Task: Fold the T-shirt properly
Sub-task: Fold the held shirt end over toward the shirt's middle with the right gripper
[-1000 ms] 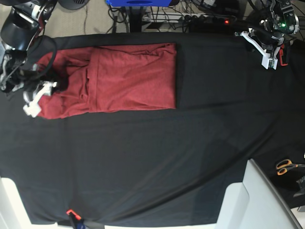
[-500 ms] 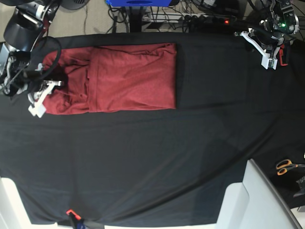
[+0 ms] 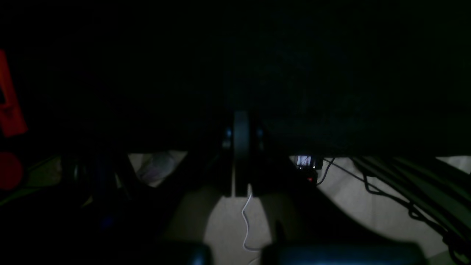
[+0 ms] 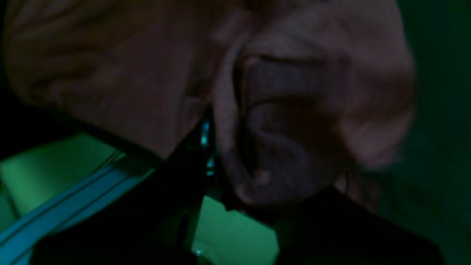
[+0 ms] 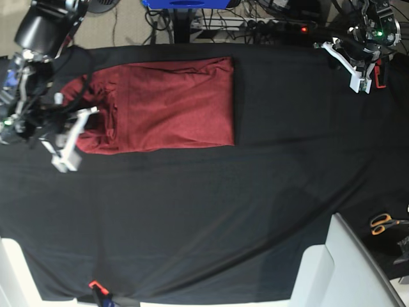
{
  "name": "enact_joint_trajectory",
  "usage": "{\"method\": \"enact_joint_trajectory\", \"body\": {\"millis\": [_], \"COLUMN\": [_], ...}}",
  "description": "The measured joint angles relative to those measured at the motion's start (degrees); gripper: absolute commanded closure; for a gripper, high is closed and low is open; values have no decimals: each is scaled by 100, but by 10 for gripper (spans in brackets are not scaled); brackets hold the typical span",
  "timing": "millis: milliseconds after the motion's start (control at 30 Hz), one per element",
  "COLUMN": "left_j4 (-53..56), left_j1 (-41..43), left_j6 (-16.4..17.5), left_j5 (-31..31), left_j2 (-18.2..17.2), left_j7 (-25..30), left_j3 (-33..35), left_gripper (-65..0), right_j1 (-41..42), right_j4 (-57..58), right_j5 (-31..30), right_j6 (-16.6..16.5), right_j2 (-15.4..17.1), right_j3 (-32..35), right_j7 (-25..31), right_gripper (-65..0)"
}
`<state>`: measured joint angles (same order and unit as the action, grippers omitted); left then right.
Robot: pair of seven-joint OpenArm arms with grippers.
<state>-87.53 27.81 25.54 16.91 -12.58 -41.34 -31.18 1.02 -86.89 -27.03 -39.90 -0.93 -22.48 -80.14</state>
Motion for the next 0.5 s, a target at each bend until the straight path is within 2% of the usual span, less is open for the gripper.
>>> {"method": "enact_joint_trajectory", "body": {"millis": [133, 500], "left_j4": [0, 0], "left_j1": [-66, -66], "left_j6": [0, 0], "left_j5": [2, 0], "left_j2": [-2, 0], "left_j7": [4, 2], "left_j3": [0, 0], "left_gripper": [0, 0], "right_j1": [-216, -376], "right_j4": [-269, -629], "right_j5": [-17, -52], "right_j6": [0, 0], "right_j2": [-306, -509], "right_j3": [361, 1545], "right_j7": [-15, 96], "right_gripper": [-6, -6]}}
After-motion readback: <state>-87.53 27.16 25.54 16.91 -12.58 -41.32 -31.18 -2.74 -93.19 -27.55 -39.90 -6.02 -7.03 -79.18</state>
